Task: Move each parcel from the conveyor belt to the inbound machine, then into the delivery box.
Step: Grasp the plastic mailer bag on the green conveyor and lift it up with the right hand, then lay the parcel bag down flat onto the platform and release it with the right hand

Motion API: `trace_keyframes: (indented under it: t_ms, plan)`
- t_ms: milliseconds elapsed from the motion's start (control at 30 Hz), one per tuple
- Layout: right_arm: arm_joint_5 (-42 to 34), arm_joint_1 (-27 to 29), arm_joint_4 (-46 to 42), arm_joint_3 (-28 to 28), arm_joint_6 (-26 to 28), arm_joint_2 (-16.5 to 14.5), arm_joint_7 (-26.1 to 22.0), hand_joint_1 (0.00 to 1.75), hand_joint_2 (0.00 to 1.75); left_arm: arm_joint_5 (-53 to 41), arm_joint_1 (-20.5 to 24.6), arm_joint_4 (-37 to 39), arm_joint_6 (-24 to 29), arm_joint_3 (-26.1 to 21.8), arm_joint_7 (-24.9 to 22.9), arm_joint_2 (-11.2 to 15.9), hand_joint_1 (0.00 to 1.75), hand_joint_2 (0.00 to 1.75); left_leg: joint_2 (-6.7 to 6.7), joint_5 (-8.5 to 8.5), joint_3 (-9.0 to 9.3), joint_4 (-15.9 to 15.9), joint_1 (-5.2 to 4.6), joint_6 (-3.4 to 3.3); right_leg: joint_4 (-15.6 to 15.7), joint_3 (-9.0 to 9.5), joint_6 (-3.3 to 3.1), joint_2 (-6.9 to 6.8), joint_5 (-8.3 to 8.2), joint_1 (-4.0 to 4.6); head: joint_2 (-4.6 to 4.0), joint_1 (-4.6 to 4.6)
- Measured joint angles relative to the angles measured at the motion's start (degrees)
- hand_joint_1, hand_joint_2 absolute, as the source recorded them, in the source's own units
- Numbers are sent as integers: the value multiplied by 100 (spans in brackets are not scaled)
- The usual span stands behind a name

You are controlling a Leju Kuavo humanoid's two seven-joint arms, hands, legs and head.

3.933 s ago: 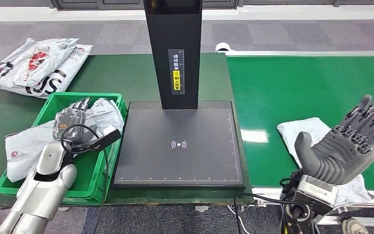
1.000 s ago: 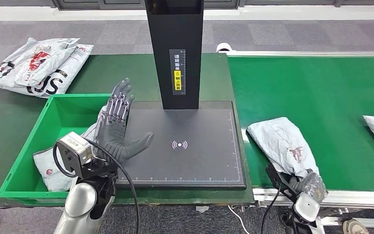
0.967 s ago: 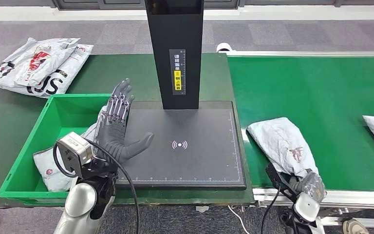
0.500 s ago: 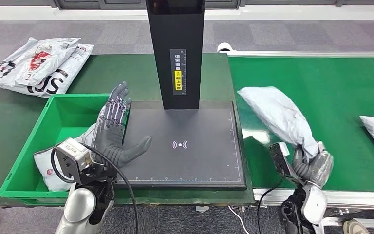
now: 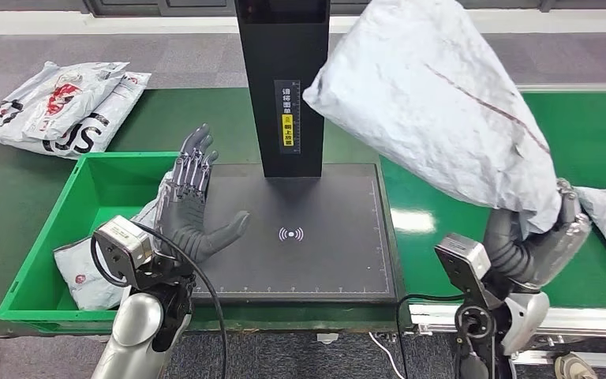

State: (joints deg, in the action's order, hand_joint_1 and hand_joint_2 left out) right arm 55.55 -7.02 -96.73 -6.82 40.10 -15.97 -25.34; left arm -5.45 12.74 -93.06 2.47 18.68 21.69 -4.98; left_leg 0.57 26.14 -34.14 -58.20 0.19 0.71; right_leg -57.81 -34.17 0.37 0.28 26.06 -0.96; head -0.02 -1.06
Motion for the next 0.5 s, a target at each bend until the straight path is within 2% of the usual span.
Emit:
trace_keyframes:
  t_ms: [100,300,367,500]
  plan:
    - [281,-266,314,833,-160,240,817,175,175,45,95,57,0,8,46,-8,0,175,-3,-3,3,0,1,4,0,-1,-2,2,-4,1,1,-1]
    - [712,-948,1753,2266,-1250,666,2267,175,175,93,185,117,10,56,72,-7,0,175,2,-12,5,0,5,8,0,0,-8,1,-9,10,1,-1]
    - [790,-1073,2176,2525,-1365,748,2463,175,175,96,189,116,11,62,74,-7,0,175,11,-14,2,0,6,8,-1,-1,-9,-4,-10,10,0,-1]
    - [807,-1238,2671,2795,-1369,854,2498,175,175,98,192,115,13,67,79,-7,0,175,12,-12,-2,0,7,8,-2,-4,-9,-3,-9,9,-1,-1]
